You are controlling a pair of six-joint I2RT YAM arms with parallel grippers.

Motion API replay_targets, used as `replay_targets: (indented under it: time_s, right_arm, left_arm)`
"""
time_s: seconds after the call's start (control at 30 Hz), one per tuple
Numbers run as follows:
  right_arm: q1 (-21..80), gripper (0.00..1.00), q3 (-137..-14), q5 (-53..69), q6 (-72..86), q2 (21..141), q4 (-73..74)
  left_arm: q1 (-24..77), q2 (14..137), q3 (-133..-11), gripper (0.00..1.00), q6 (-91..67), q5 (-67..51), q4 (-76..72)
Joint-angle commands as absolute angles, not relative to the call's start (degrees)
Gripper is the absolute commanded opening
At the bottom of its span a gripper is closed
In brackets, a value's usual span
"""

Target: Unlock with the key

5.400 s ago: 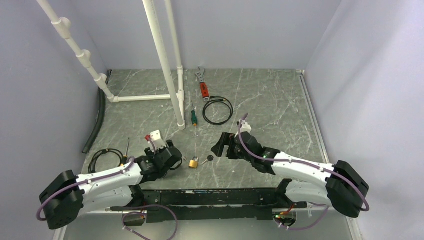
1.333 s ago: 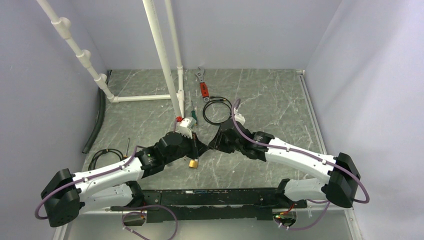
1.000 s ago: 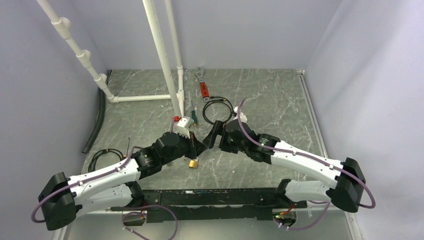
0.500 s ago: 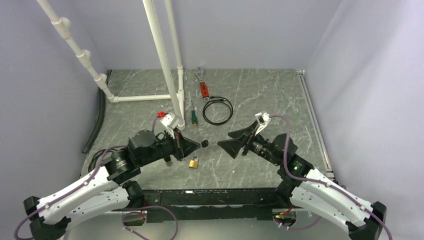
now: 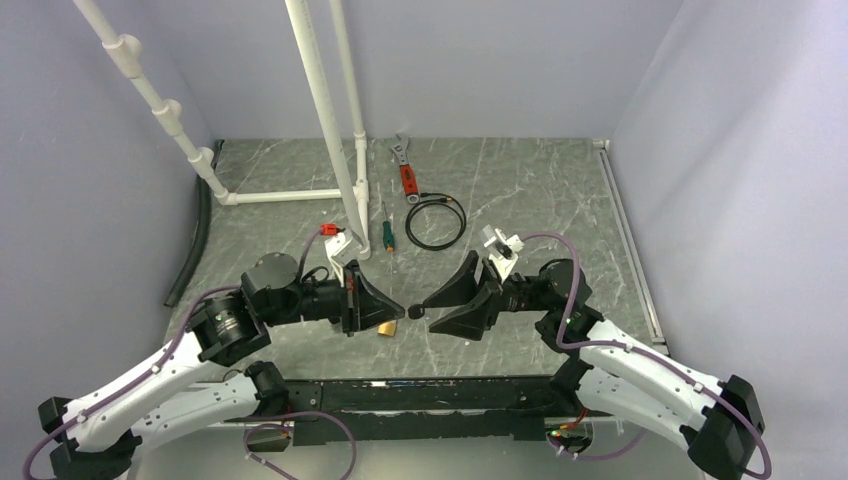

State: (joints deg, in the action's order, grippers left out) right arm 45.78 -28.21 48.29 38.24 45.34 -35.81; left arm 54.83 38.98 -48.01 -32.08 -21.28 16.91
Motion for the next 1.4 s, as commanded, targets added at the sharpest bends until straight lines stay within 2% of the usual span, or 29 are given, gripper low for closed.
replay_targets:
  time_s: [0.0,0.23,0.53,0.6,0.73,0.8,1.2,1.37]
  right_arm:
    - [45.78,0.53,-30.77,53.45,39.48,46.21,-42.24]
    - [45.73,0.45,-30.98,53.21,38.2,47.11,-39.55]
    - [46.09,0.43,-30.13,49.88,36.6,47.08,-36.37]
    - [46.23,0.44,-30.1,49.29,36.22,47.59,-35.8]
    - [46.4,0.52,-30.32,47.27,35.64,48.78,-34.61]
    - [46.41,0.52,-30.11,47.2,35.8,48.95,-34.98]
    - [46.5,0.28,-29.83,46.34,36.74,48.26,-36.85]
    - [46.58,0.25,-29.46,46.74,37.95,49.06,-38.9]
  left_arm:
    - [54.61,40.44,-50.62,0.0,-30.67,-25.45,16.18]
    - [54.61,42.1,-50.81,0.0,-30.81,-25.42,14.61]
    - [54.58,42.41,-50.07,0.0,-31.1,-24.2,13.0]
    - [54.58,42.28,-49.64,0.0,-31.15,-24.05,12.36]
    - [54.58,42.6,-49.56,0.0,-31.2,-24.35,12.03]
    - [54.58,42.62,-49.57,0.0,-31.2,-24.28,12.09]
    - [54.58,42.38,-48.53,0.0,-31.2,-22.42,12.21]
    - [54.58,42.09,-48.02,0.0,-31.42,-21.85,12.06]
